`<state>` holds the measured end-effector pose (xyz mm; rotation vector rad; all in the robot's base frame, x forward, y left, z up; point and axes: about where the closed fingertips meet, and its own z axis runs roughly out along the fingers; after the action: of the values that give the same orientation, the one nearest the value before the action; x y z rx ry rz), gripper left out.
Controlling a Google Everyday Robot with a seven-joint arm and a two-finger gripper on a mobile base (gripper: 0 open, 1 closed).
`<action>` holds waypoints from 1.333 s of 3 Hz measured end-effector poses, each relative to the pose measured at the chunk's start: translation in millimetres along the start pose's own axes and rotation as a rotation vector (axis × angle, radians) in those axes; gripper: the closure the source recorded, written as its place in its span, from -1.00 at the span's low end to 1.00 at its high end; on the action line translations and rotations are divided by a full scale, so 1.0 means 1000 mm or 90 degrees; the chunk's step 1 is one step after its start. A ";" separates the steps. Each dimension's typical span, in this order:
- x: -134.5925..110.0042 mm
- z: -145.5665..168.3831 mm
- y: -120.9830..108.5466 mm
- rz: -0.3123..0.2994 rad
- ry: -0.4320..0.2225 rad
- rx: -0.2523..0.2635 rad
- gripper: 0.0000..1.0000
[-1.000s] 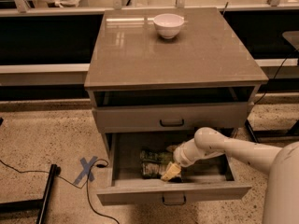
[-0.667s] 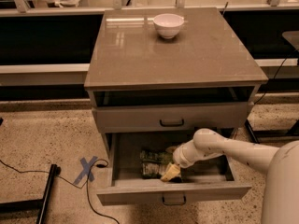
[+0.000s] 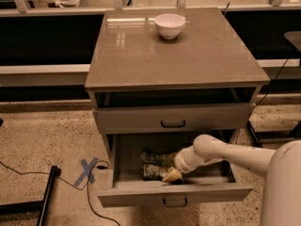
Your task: Pick green jalapeno chip bag from middle drawer and place on counter
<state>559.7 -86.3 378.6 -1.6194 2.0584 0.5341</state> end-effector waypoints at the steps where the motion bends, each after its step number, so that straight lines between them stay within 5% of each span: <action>1: 0.006 0.005 0.001 -0.003 0.017 0.004 -0.03; 3: -0.001 -0.017 -0.009 0.034 -0.014 0.023 0.98; 4: -0.011 -0.052 -0.016 0.048 -0.085 0.041 1.00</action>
Offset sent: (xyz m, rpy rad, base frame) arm 0.0054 -0.0097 -0.0052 -0.0327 -0.0001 -0.0487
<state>571.6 -110.5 427.4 -1.4343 2.0236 0.5792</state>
